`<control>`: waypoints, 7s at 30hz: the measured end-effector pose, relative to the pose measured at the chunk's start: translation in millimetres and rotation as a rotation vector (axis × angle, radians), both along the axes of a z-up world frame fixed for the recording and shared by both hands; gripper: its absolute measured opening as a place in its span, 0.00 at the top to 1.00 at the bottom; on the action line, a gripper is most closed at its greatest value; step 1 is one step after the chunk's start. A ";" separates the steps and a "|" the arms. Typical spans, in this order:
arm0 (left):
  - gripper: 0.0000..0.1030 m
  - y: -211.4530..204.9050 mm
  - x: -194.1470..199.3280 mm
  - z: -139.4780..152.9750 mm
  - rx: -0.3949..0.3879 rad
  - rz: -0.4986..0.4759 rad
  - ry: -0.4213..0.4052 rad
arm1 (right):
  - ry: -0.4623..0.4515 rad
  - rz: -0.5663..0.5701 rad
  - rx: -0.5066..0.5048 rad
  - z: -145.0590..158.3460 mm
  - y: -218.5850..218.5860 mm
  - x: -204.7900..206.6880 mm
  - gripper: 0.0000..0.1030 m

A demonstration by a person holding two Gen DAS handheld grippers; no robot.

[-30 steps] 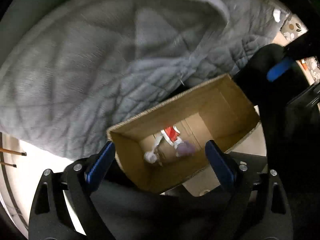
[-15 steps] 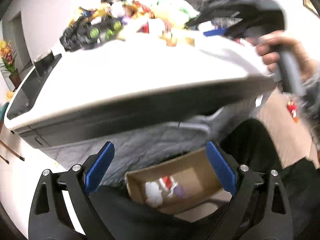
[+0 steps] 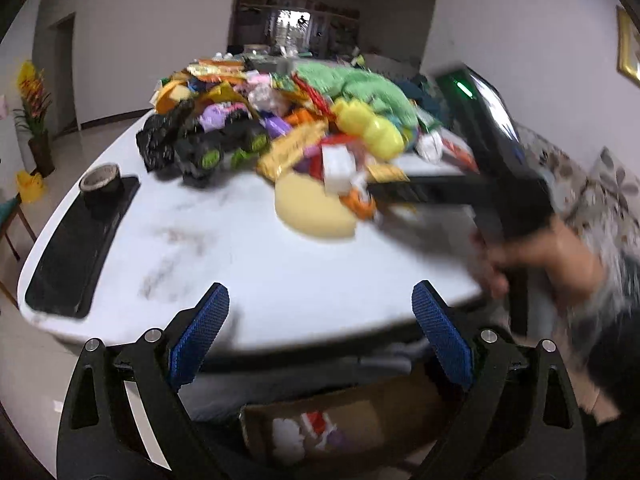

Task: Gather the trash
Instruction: 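Grasp yellow sponge with left tool while right tool grasps yellow toy box, then drop the sponge and yellow toy box into the cardboard box, then grasp yellow plastic toy with right tool while left tool grasps red toy, then drop the yellow toy and red toy into the cardboard box, then grasp red snack bag with right tool while left tool grasps purple toy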

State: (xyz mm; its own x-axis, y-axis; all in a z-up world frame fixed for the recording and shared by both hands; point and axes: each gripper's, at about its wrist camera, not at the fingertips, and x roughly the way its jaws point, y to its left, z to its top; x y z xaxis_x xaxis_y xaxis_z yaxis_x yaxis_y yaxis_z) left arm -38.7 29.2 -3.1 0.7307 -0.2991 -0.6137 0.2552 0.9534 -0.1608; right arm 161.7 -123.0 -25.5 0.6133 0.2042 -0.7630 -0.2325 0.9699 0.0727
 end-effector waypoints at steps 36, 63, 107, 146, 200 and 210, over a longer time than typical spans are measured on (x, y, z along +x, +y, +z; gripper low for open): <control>0.57 -22.4 -96.4 -27.8 0.207 -0.203 0.089 | 0.183 0.391 0.210 -9.8 -76.6 -191.5 0.50; 0.14 -10.9 -55.9 -35.9 0.131 -0.083 0.104 | -0.048 0.178 0.085 19.9 -27.4 -100.3 0.81; 0.21 -44.5 -47.4 -146.2 0.261 -0.169 0.361 | 0.448 0.355 0.073 -132.6 -63.3 -185.3 0.40; 0.12 -80.2 100.1 8.1 0.303 -0.133 -0.046 | -0.039 0.104 0.423 51.4 -148.5 -50.3 0.55; 0.13 -55.3 -55.6 -80.0 0.251 -0.291 0.206 | -0.134 0.183 -0.127 67.5 -207.4 -56.9 0.24; 0.12 -66.2 -48.0 -36.1 0.204 -0.230 0.148 | 0.090 0.191 -0.049 5.0 -262.8 88.0 0.18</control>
